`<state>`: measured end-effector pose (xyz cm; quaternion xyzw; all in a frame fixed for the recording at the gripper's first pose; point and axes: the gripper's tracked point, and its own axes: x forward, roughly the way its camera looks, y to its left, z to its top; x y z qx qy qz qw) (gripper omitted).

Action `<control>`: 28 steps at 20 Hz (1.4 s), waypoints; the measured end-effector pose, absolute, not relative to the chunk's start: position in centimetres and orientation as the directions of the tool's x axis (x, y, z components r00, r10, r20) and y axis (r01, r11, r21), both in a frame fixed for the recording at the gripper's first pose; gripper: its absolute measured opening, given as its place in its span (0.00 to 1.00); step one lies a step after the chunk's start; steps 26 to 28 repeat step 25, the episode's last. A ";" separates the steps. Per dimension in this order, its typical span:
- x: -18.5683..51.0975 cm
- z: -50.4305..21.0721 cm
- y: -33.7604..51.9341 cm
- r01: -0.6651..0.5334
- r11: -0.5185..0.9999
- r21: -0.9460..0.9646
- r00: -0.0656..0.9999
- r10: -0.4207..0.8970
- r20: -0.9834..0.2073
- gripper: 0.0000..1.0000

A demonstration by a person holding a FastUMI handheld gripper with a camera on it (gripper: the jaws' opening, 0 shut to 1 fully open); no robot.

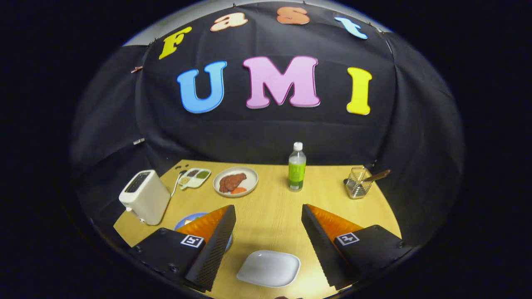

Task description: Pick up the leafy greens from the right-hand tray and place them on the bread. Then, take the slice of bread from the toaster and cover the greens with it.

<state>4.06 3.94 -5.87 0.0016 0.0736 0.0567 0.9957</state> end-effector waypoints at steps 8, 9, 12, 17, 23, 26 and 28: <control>-2.0 5.8 -1.6 -0.031 0.993 0.118 0.989 0.014 0.146 0.99; -2.9 6.0 -2.3 -0.007 0.994 0.109 0.989 -0.009 0.150 0.99; -5.5 5.7 -2.9 0.031 0.995 0.097 0.987 -0.046 0.152 0.99; -7.2 4.1 -1.9 0.029 0.999 0.043 0.992 -0.034 0.118 0.99; -6.1 2.8 -0.8 -0.003 1.000 0.019 0.997 0.002 0.077 0.99; -5.4 2.5 -0.3 -0.013 1.000 0.017 0.998 0.012 0.062 0.99; -5.4 2.5 -0.3 -0.013 1.000 0.017 0.998 0.012 0.062 0.99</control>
